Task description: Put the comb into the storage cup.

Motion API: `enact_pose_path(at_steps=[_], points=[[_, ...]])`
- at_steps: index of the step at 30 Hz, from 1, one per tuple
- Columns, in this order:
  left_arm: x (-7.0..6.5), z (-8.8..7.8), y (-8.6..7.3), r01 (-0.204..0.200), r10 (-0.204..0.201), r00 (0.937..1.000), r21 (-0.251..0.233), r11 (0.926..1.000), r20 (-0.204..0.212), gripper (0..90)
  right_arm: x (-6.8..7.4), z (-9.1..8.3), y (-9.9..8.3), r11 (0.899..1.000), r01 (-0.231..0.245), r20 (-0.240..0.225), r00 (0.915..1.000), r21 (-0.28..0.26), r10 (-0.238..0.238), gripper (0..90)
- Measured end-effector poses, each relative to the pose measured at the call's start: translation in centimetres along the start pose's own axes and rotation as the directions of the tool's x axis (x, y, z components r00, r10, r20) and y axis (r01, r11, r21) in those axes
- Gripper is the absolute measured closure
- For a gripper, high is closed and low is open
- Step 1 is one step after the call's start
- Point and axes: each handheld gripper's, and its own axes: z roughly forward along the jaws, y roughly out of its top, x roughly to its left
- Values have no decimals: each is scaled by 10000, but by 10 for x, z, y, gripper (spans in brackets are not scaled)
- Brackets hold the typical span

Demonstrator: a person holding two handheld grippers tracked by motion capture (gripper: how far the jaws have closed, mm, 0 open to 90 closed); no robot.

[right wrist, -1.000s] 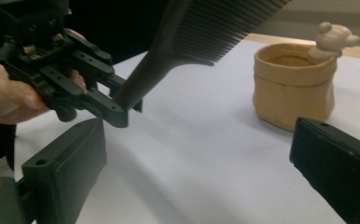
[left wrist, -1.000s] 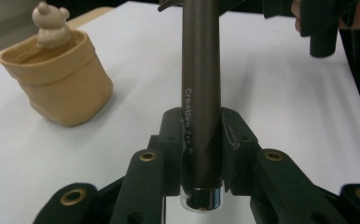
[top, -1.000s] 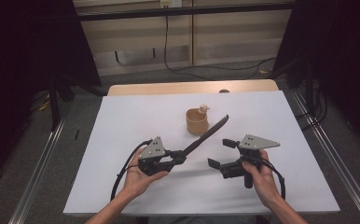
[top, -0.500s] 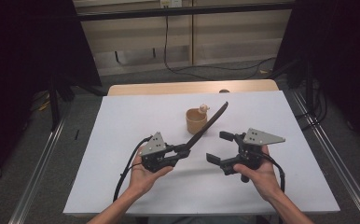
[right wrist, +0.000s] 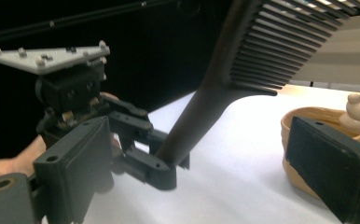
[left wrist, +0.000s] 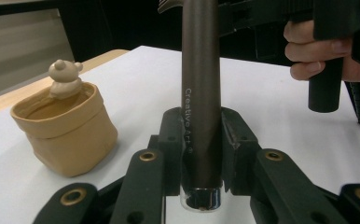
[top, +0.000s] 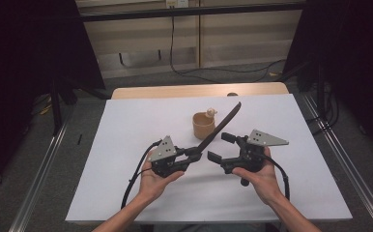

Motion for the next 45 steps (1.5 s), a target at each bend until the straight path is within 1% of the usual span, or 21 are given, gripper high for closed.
enact_pose_path(at_steps=[3, 7, 9, 10, 11, 12, 13, 15, 17, 19, 20, 21, 23, 24, 25, 27, 28, 33, 37, 42, 45], points=[[0, 3, -2, -47, 47, 10000, 72, 10000, -36, 729, 0, 1, 1, 9998, -106, 3, 9999, -158, 106, 102], [0, 3, -1, -92, 91, 9999, -92, 9999, -103, 728, -1, 3, -1, 9989, -305, 36, 9995, -356, 307, 142], [-1, 4, 0, -182, 181, 9998, -48, 9998, -76, 728, -1, 4, -2, 9987, -387, 33, 9992, -324, 388, 159], [-1, 4, 0, -195, 195, 9997, -41, 9998, -165, 728, -1, 5, -2, 9986, -385, 2, 9993, -359, 385, 175], [-2, 5, 0, -213, 213, 9997, -55, 9998, -122, 728, -1, 5, -1, 9986, -399, -23, 9992, -355, 398, 206], [-3, 5, 0, -236, 233, 9996, -128, 9996, -185, 728, -1, 5, -1, 9986, -398, -78, 9992, -362, 395, 244], [-3, 6, 0, -214, 212, 9997, -180, 9996, -145, 728, -1, 6, -1, 9984, -437, -115, 9990, -357, 433, 262], [-4, 6, 2, -290, 285, 9994, -218, 9993, -206, 728, -1, 7, -1, 9980, -522, -42, 9986, -353, 521, 274], [-4, 7, 3, -416, 411, 9989, -265, 9988, -211, 728, -2, 7, -2, 9975, -613, -36, 9981, -355, 612, 313], [-4, 7, 2, -400, 396, 9991, -306, 9987, -131, 728, -2, 7, -2, 9970, -658, -38, 9978, -417, 657, 355], [-5, 7, 2, -418, 411, 9989, -322, 9986, -217, 728, -3, 8, -2, 9967, -696, -73, 9976, -421, 694, 396], [-4, 7, 2, -410, 405, 9991, -343, 9986, -160, 728, -3, 8, -2, 9968, -678, -110, 9977, -421, 674, 439], [-4, 7, 1, -468, 460, 9987, -370, 9982, -228, 728, -3, 8, -2, 9957, -791, -74, 9969, -472, 789, 469], [-4, 7, 1, -384, 378, 9991, -348, 9987, -180, 728, -3, 8, -3, 9957, -806, -38, 9967, -449, 806, 481], [-3, 7, 0, -409, 402, 9989, -307, 9987, -223, 728, -4, 8, -3, 9956, -826, -34, 9966, -453, 826, 501], [-3, 8, -1, -426, 422, 9990, -288, 9987, -147, 728, -5, 8, -4, 9944, -923, -48, 9957, -517, 922, 537], [-3, 8, -2, -437, 432, 9989, -274, 9987, -199, 728, -5, 8, -5, 9936, -1001, -24, 9950, -524, 1002, 554], [-4, 9, -3, -466, 462, 9989, -290, 9985, -126, 728, -8, 9, -7, 9879, -1426, -105, 9898, -605, 1422, 658], [-3, 9, -3, -563, 560, 9983, -179, 9983, -158, 728, -8, 10, -8, 9862, -1544, -136, 9880, -591, 1539, 681], [-3, 10, -5, -506, 503, 9986, -231, 9985, -137, 728, -9, 11, -8, 9841, -1696, -235, 9854, -529, 1686, 699], [-3, 10, -5, -554, 550, 9983, -223, 9982, -169, 728, -9, 11, -8, 9816, -1838, -274, 9828, -523, 1826, 707]])
